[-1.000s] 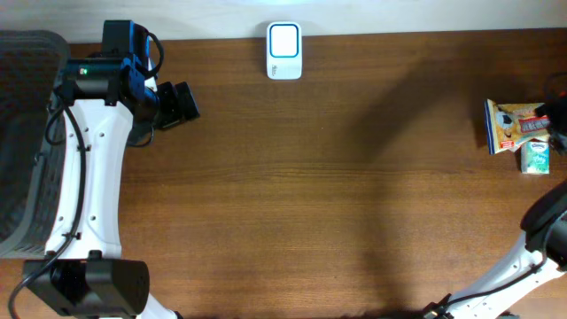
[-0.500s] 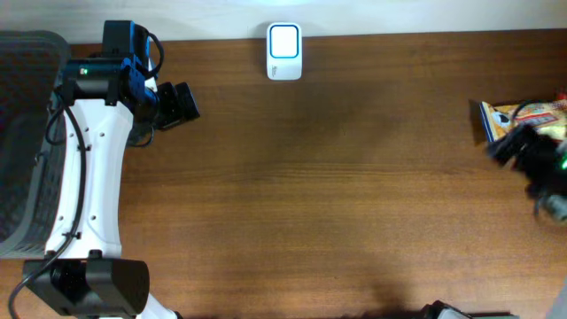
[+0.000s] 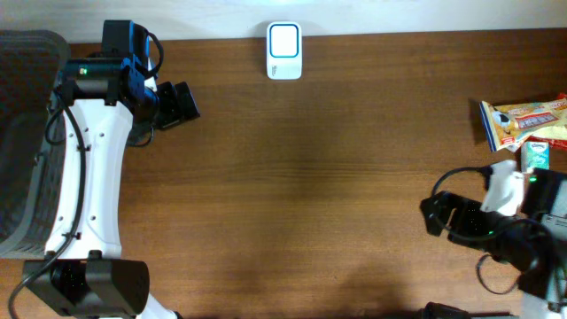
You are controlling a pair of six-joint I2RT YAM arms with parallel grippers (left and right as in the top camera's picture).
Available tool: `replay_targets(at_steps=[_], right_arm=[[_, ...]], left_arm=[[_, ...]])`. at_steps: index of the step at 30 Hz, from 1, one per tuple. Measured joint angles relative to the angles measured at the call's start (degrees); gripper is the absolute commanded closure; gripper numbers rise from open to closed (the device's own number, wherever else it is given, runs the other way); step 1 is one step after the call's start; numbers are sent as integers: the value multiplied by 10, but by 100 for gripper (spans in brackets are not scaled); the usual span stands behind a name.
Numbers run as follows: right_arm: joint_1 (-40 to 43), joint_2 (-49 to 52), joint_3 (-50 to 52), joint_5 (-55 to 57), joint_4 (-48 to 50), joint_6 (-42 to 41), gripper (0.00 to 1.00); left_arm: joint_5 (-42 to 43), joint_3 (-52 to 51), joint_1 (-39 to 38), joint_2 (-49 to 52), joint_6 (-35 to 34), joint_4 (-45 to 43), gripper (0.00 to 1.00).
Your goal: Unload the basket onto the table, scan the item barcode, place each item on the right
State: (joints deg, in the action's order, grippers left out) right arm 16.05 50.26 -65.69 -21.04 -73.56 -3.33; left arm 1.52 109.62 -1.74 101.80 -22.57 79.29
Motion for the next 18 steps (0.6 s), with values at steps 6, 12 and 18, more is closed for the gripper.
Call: replay_targets(at_steps=[6,12,18], right_arm=[[-173,-254,414,-33,499,82,2],[-183,-419,591,-18,694,85,2],[-183,-495,640,67,741,85,2]], left_arm=[[0,0,0,0,0,0,1],[0,0,0,0,0,1,1],[0,0,0,0,0,0,1]])
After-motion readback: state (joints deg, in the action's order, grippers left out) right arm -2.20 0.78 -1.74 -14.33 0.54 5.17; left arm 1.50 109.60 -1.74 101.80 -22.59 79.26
